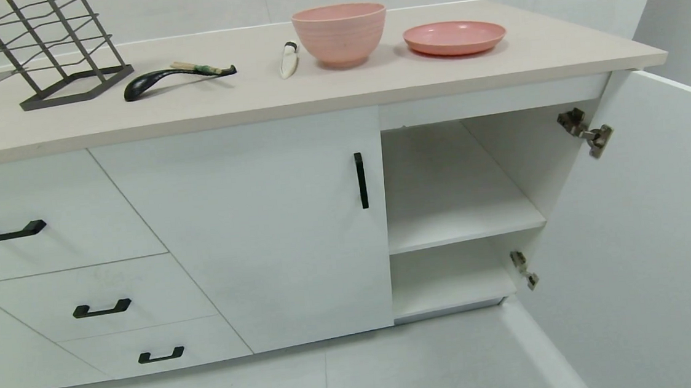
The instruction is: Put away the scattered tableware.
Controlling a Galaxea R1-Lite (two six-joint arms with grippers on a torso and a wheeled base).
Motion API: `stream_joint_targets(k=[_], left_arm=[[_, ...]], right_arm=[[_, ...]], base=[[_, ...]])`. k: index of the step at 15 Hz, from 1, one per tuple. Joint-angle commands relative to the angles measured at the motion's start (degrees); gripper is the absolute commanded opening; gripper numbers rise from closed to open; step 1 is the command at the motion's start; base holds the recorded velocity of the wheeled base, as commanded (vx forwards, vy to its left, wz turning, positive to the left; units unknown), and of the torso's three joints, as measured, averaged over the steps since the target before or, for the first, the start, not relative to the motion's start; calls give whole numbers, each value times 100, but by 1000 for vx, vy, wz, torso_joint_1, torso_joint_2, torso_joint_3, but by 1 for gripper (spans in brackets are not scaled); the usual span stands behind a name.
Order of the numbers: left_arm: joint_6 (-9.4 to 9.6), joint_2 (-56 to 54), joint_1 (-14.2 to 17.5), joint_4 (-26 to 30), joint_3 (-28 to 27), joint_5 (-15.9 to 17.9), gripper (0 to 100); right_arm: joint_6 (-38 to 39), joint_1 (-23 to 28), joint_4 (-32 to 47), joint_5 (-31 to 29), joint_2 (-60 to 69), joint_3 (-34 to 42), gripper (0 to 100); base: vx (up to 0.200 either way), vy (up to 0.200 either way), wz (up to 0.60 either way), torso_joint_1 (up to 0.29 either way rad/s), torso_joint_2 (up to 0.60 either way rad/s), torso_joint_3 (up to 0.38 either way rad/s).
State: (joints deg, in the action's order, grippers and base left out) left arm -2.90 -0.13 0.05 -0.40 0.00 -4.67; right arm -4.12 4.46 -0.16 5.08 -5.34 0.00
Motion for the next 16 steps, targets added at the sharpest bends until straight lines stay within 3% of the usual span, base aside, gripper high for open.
stream_joint_targets(k=[1,6,9,16], left_arm=[[0,13,4,-4,0,1,100],[-17,13,4,-13,0,-8,100],[-9,13,4,-4,0,-8,100],[-17,13,4,-13,0,-8,100]], right_arm=[[-1,-7,-11,1,-11,0,100],[-1,-7,-2,1,-11,0,100],[-1,-7,-11,1,-11,0,100],[-1,-7,-2,1,-11,0,100]], base=[[200,0,0,-12,-12,7],[40,0,0,0,0,0],[200,200,0,9,4,1],[0,0,0,0,0,0]])
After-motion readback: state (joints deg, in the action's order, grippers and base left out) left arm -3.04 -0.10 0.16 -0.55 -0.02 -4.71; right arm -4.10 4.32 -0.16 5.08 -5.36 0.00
